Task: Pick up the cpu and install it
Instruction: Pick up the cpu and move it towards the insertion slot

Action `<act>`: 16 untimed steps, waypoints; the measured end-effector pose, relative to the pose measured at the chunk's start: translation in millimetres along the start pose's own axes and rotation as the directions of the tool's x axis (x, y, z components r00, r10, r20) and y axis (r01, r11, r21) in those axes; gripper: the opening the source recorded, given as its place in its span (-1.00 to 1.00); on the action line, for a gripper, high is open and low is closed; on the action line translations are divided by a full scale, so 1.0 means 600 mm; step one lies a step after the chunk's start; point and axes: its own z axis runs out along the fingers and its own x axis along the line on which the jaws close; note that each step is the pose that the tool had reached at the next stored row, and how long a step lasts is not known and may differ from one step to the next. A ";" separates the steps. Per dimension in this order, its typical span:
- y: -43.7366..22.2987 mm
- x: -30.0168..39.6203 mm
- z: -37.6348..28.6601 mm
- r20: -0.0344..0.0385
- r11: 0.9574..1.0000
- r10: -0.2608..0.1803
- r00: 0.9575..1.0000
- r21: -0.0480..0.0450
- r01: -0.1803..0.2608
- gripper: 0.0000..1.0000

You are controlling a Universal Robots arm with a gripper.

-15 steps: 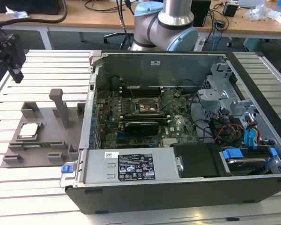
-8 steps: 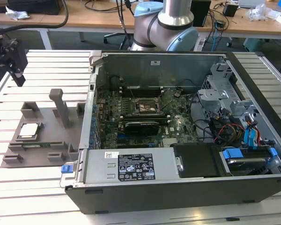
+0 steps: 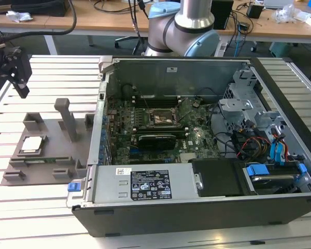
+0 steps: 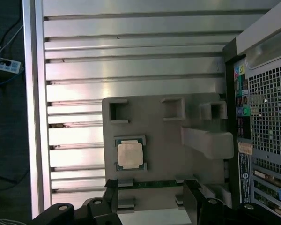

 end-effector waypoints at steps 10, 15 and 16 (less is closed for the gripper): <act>0.000 0.001 0.014 0.000 1.000 0.000 1.000 0.000 0.000 0.33; 0.000 0.001 0.022 0.000 1.000 0.000 1.000 0.000 0.000 0.33; 0.000 0.001 0.023 0.000 1.000 0.000 1.000 0.000 0.000 0.33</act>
